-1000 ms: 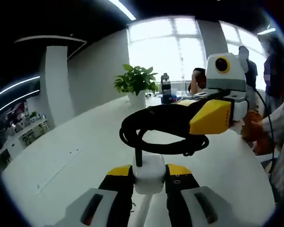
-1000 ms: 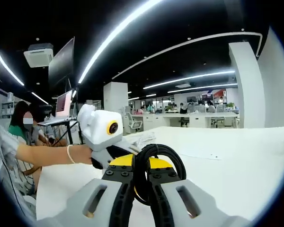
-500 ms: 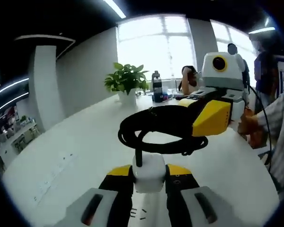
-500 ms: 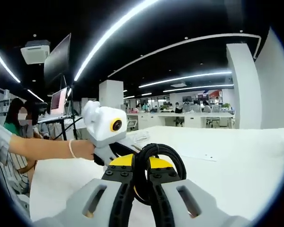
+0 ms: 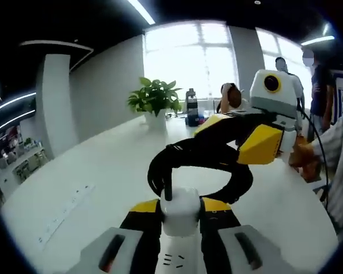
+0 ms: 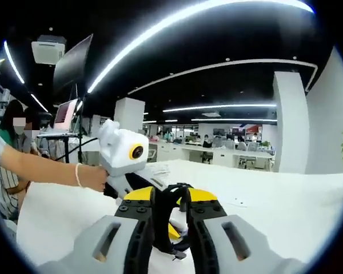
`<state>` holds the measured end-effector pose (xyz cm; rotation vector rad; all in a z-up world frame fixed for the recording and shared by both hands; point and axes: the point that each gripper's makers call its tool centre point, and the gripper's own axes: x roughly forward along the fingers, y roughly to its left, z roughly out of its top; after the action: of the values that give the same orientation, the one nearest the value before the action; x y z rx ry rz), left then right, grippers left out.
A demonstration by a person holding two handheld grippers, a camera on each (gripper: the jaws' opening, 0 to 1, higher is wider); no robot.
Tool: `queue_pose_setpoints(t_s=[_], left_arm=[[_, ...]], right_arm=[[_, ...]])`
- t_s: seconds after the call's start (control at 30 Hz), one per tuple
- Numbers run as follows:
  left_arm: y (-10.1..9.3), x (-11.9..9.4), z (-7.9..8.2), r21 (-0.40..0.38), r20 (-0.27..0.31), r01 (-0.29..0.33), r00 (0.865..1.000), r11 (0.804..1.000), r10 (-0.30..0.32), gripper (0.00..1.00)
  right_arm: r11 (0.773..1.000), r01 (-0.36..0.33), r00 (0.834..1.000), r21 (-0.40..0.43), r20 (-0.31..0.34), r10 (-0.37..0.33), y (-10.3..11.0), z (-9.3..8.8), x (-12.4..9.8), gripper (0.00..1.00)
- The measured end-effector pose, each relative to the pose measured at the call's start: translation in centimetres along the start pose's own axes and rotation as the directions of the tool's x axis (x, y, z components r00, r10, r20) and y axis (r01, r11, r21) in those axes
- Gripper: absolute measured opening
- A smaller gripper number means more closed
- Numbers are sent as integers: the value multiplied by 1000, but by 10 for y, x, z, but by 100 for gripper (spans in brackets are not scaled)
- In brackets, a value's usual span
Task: Straighten the power strip on the desk, plug the charger into it
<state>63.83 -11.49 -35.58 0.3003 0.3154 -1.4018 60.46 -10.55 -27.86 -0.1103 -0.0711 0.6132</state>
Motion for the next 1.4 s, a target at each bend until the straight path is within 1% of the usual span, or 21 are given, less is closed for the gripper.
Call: queue_pose_setpoints(t_s=[0.07, 0.17, 0.33, 0.53, 0.63, 0.83, 1.03, 1.17, 1.3, 1.4], left_arm=[[2, 1, 1, -3, 13, -2, 1000, 1000, 2, 23], [2, 1, 0, 3, 16, -2, 1000, 1000, 1, 23], [-1, 2, -5, 24, 23, 18, 1000, 1000, -18, 23], [1, 5, -1, 40, 54, 30, 998, 999, -32, 23], [2, 6, -1, 35, 66, 34, 997, 999, -37, 23], [0, 11, -6, 69, 58, 39, 997, 997, -43, 23], [2, 11, -6, 77, 61, 39, 997, 996, -44, 23], [-1, 12, -6, 111, 56, 33, 998, 993, -40, 23], [-1, 11, -6, 118, 47, 29, 998, 993, -34, 23], [0, 10, -7, 115, 47, 25, 998, 993, -31, 23]], right_arm=[[1000, 1, 1000, -1, -5, -1, -1, -1, 0, 19], [1000, 6, 1000, 11, -4, -6, -3, -3, -1, 19], [1000, 25, 1000, 17, 11, -25, -8, -2, -8, 18], [999, 41, 999, 10, 19, -41, -13, 1, -13, 18], [999, 43, 999, 8, 22, -43, -13, 1, -15, 17], [998, 52, 998, 24, 38, -53, -16, 2, -23, 16], [998, 57, 997, 29, 44, -59, -17, 3, -27, 16], [998, 55, 997, 39, 46, -57, -16, 0, -28, 16], [997, 52, 998, 48, 43, -54, -16, -4, -29, 16], [997, 63, 997, 36, 42, -64, -19, -5, -30, 15]])
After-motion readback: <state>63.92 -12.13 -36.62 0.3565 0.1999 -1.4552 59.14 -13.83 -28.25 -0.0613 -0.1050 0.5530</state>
